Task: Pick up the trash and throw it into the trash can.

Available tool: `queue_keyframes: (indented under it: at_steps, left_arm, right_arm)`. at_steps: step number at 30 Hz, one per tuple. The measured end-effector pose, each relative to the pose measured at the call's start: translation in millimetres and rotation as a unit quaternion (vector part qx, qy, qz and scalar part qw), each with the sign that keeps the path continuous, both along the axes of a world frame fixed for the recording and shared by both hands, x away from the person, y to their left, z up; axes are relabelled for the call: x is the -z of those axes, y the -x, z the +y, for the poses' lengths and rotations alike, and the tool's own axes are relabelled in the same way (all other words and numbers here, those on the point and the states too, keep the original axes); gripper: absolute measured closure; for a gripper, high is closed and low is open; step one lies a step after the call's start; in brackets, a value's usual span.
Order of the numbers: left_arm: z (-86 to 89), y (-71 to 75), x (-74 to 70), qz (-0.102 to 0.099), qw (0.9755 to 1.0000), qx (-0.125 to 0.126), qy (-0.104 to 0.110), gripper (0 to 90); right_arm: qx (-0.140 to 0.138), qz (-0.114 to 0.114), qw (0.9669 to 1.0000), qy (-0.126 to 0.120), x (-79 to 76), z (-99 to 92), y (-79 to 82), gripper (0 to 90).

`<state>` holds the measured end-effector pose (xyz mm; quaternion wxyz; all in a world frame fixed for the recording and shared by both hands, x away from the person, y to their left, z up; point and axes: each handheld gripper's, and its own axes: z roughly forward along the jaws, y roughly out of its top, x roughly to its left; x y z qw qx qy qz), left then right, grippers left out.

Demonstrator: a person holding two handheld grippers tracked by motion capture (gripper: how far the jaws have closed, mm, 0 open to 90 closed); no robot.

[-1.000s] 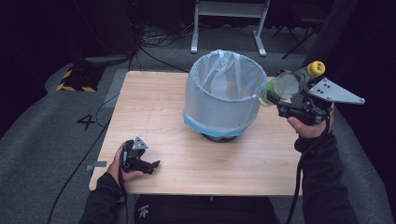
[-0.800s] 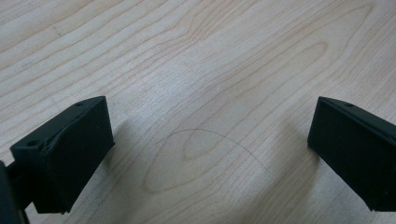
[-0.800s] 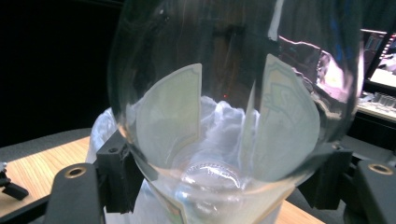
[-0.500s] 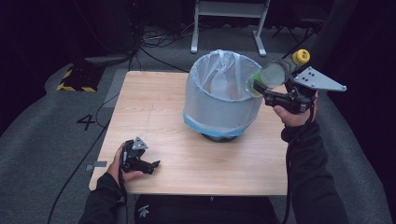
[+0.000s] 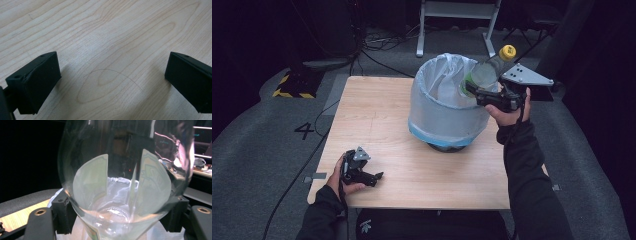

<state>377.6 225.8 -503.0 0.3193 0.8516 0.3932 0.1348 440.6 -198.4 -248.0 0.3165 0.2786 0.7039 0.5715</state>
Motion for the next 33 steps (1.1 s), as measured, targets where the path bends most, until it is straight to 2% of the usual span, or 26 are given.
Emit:
queue_keyframes:
  at_steps: [8,9,12,18,22,25,26,28,29,30,33]
  left_arm:
    - [-0.1,0.1,0.1,0.001,1.0,-0.001,0.001,0.2]
    - [0.1,0.0,0.0,0.0,1.0,0.0,0.0,0.3]
    - [0.0,0.0,0.0,0.0,1.0,0.0,0.0,0.3]
    - [0.1,0.0,-0.1,0.0,1.0,0.0,-0.001,0.2]
    - [0.1,0.0,-0.1,0.0,1.0,0.0,-0.001,0.2]
    - [0.0,0.0,-0.1,0.0,1.0,0.0,0.0,0.2]
    - [0.0,-0.1,-0.1,0.0,1.0,0.0,-0.001,0.2]
    - [0.0,0.0,-0.1,0.0,1.0,0.0,-0.001,0.2]
    - [0.0,0.0,-0.1,0.0,1.0,0.0,-0.001,0.2]
    - [0.0,0.0,-0.1,0.0,1.0,0.0,0.0,0.2]
    - [0.0,0.0,0.0,-0.001,1.0,0.0,0.001,0.3]
  right_arm:
    - [0.004,0.022,0.9997,0.01,11.6,10.6,-13.9,28.3]
    - [0.002,0.034,0.9994,0.011,14.8,10.8,-18.3,28.3]
    - [0.007,0.045,0.9989,0.01,19.4,10.3,-23.3,28.3]
    - [0.018,0.059,0.9979,0.019,27.8,8.3,-29.9,28.2]
    - [0.03,0.061,0.9975,0.017,28.9,6.7,-30.8,28.2]
    - [0.018,0.082,0.9963,0.016,30.0,5.3,-33.9,28.0]
    - [0.02,0.088,0.9957,0.023,31.1,5.1,-35.5,26.6]
    - [0.019,0.083,0.9961,0.023,31.7,4.5,-36.2,25.8]
    - [0.023,0.083,0.9961,0.016,32.4,3.9,-36.1,26.8]
    - [0.015,0.083,0.9964,-0.006,32.8,3.6,-36.1,27.2]
    - [0.017,0.087,0.996,-0.011,33.4,2.2,-36.4,22.6]
